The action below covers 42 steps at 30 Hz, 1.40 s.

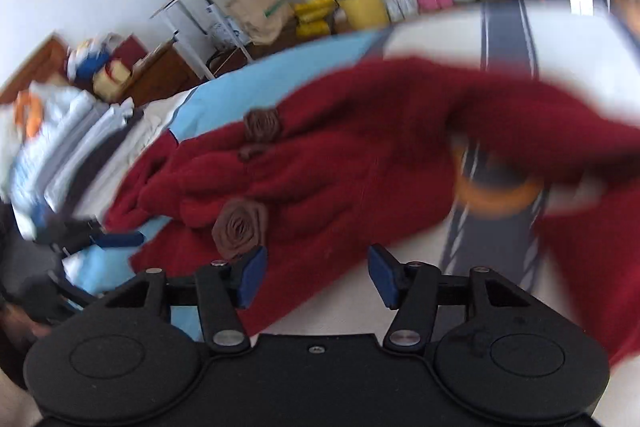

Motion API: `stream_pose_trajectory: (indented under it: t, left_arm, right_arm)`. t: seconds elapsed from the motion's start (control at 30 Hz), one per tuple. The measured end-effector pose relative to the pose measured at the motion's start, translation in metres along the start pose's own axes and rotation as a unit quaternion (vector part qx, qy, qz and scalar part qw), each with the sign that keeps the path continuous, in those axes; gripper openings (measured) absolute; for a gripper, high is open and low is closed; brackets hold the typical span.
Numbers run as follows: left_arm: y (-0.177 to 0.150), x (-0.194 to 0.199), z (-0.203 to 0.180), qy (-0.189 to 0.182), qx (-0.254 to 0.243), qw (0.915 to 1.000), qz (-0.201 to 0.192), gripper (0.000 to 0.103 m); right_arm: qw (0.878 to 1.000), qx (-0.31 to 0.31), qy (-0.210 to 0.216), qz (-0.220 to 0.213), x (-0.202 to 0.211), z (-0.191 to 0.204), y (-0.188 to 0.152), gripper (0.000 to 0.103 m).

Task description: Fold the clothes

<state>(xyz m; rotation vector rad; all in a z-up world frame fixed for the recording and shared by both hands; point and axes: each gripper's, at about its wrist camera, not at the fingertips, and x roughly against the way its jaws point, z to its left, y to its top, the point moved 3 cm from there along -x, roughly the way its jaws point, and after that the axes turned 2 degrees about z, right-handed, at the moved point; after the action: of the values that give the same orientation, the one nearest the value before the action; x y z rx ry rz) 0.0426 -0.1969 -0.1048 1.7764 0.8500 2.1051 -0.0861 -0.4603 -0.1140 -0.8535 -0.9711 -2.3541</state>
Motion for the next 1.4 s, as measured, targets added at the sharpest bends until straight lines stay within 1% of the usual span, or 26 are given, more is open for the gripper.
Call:
stream_pose_trajectory:
  t: [0.07, 0.1, 0.17, 0.2, 0.23, 0.27, 0.3, 0.4, 0.47, 0.53, 0.6, 0.67, 0.7, 0.73, 0.77, 0.8, 0.83, 0.9, 0.93, 1.0, 1.07, 1.1, 1.17, 1.23, 1.33, 1.4]
  left_arm:
    - [-0.004, -0.010, -0.002, 0.020, -0.007, 0.9996, 0.019, 0.086]
    - [-0.005, -0.015, -0.001, 0.030, -0.006, 0.9994, 0.019, 0.094]
    - [-0.008, -0.025, 0.000, 0.048, -0.003, 0.9987, 0.018, 0.098]
    - [-0.008, -0.027, 0.003, 0.049, 0.010, 0.9986, 0.016, 0.082]
    - [-0.006, -0.026, 0.007, 0.039, 0.037, 0.9985, 0.011, 0.064]
    - [-0.004, -0.022, 0.011, 0.029, 0.057, 0.9979, 0.008, 0.023]
    - [-0.002, -0.015, 0.012, 0.032, 0.064, 0.9975, 0.001, 0.009]
    - [0.004, 0.022, -0.004, 0.073, 0.015, 0.9942, -0.077, 0.008]
    - [0.009, 0.063, -0.014, 0.053, 0.014, 0.9866, -0.154, 0.008]
    - [0.009, 0.105, -0.014, 0.009, 0.050, 0.9753, -0.215, 0.008]
    - [0.000, 0.128, -0.008, -0.041, 0.096, 0.9670, -0.232, 0.008]
    - [-0.008, 0.151, -0.003, -0.090, 0.142, 0.9538, -0.249, 0.010]
    - [-0.015, 0.153, 0.001, -0.126, 0.163, 0.9489, -0.239, 0.017]
    - [-0.024, 0.140, 0.004, -0.174, 0.181, 0.9472, -0.199, 0.028]
    - [-0.035, 0.121, 0.007, -0.210, 0.200, 0.9460, -0.145, 0.067]
    - [-0.045, 0.098, 0.009, -0.217, 0.224, 0.9462, -0.087, 0.089]
    - [-0.053, 0.076, 0.013, -0.199, 0.251, 0.9467, -0.036, 0.086]
    - [-0.066, 0.043, 0.021, -0.160, 0.287, 0.9434, 0.041, 0.083]
    - [-0.068, 0.037, 0.025, -0.158, 0.295, 0.9405, 0.056, 0.082]
    - [-0.066, 0.037, 0.028, -0.174, 0.305, 0.9349, 0.051, 0.082]
    - [-0.061, 0.047, 0.025, -0.198, 0.296, 0.9340, 0.024, 0.084]
    - [-0.057, 0.050, 0.023, -0.198, 0.281, 0.9387, 0.016, 0.086]
    - [-0.055, 0.053, 0.016, -0.172, 0.248, 0.9531, 0.022, 0.086]
    - [-0.055, 0.045, 0.009, -0.141, 0.227, 0.9624, 0.048, 0.086]
    - [-0.062, 0.034, 0.008, -0.104, 0.213, 0.9674, 0.089, 0.086]
    - [-0.062, 0.028, 0.009, -0.088, 0.214, 0.9683, 0.095, 0.086]
  right_arm:
    - [0.996, -0.075, 0.034, 0.018, -0.014, -0.010, -0.015, 0.062]
    - [0.997, -0.073, 0.034, 0.007, -0.017, -0.008, -0.020, 0.062]
    - [1.000, -0.019, 0.001, -0.015, -0.015, 0.007, -0.025, 0.060]
    - [0.999, 0.011, -0.022, -0.022, -0.015, 0.015, -0.024, 0.048]
    - [0.998, 0.040, -0.044, -0.031, -0.015, 0.021, -0.019, 0.027]
    - [0.996, 0.060, -0.055, -0.043, -0.012, 0.024, -0.014, 0.016]
    - [0.993, 0.080, -0.065, -0.054, -0.010, 0.027, -0.008, 0.011]
    - [0.984, 0.105, -0.063, -0.128, 0.023, 0.040, 0.005, 0.007]
    - [0.976, 0.116, -0.059, -0.175, 0.064, 0.055, 0.010, 0.007]
    - [0.971, 0.124, -0.041, -0.202, 0.104, 0.072, 0.016, 0.006]
    - [0.972, 0.134, -0.026, -0.194, 0.133, 0.087, 0.020, 0.006]
    - [0.982, 0.131, -0.039, -0.131, 0.151, 0.091, 0.018, 0.006]
    - [0.985, 0.130, -0.046, -0.101, 0.156, 0.090, 0.014, 0.006]
    - [0.987, 0.133, -0.055, -0.073, 0.150, 0.083, 0.007, 0.008]
    - [0.988, 0.135, -0.064, -0.045, 0.145, 0.076, -0.001, 0.007]
    - [0.988, 0.130, -0.081, -0.024, 0.139, 0.066, -0.007, 0.011]
    - [0.987, 0.111, -0.116, -0.017, 0.130, 0.050, -0.013, 0.021]
    - [0.983, 0.070, -0.167, 0.010, 0.114, 0.021, -0.023, 0.022]
    - [0.983, 0.049, -0.176, 0.021, 0.110, 0.011, -0.026, 0.022]
    - [0.984, 0.022, -0.173, 0.023, 0.110, 0.002, -0.026, 0.026]
    - [0.986, 0.013, -0.167, 0.018, 0.116, 0.002, -0.027, 0.045]
    - [0.987, 0.011, -0.161, 0.020, 0.114, 0.003, -0.028, 0.051]
    - [0.987, -0.001, -0.155, 0.041, 0.102, 0.004, -0.038, 0.055]
    - [0.985, -0.017, -0.155, 0.069, 0.089, 0.000, -0.048, 0.060]
    - [0.974, -0.025, -0.181, 0.137, 0.067, -0.006, -0.069, 0.062]
    - [0.968, 0.042, -0.197, 0.147, 0.055, 0.009, -0.078, 0.059]
